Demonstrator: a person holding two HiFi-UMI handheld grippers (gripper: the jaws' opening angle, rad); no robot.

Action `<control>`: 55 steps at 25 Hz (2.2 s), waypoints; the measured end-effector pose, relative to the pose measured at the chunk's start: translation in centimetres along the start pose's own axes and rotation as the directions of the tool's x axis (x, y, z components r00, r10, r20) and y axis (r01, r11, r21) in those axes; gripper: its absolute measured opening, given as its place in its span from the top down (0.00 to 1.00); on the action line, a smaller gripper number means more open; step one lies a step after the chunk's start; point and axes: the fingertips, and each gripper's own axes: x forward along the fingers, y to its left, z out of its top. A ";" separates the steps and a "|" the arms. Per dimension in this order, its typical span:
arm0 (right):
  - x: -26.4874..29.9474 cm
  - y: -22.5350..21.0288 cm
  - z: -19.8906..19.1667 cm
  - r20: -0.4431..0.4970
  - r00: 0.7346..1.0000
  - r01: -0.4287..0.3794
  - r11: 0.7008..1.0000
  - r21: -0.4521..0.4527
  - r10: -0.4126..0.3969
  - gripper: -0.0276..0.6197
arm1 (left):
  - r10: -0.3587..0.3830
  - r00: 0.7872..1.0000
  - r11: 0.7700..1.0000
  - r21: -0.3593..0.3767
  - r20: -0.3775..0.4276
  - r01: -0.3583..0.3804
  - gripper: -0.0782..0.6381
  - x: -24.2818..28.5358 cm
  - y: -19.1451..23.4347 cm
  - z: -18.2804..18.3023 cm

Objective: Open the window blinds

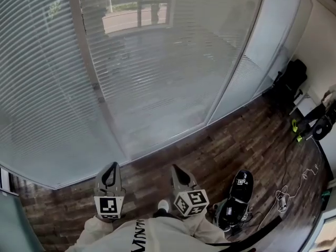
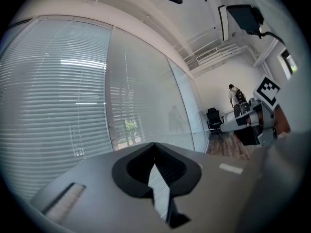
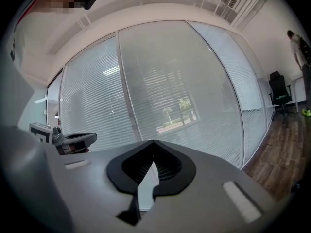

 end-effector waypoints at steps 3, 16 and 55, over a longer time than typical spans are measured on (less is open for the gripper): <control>1.2 -1.4 0.4 -0.007 1.000 -0.021 1.000 0.004 0.021 0.96 | 0.019 1.000 1.000 0.007 -0.011 -0.019 0.89 1.3 -0.4 0.1; 6.9 -2.8 0.6 -0.063 0.983 -0.174 0.985 0.006 0.174 0.96 | 0.183 0.981 0.983 0.018 -0.061 -0.182 0.89 2.4 1.0 -0.6; 28.9 9.8 3.2 -0.073 0.967 -0.251 0.959 -0.129 0.244 0.95 | 0.276 0.960 0.961 -0.017 -0.051 -0.277 0.89 8.4 22.2 -5.3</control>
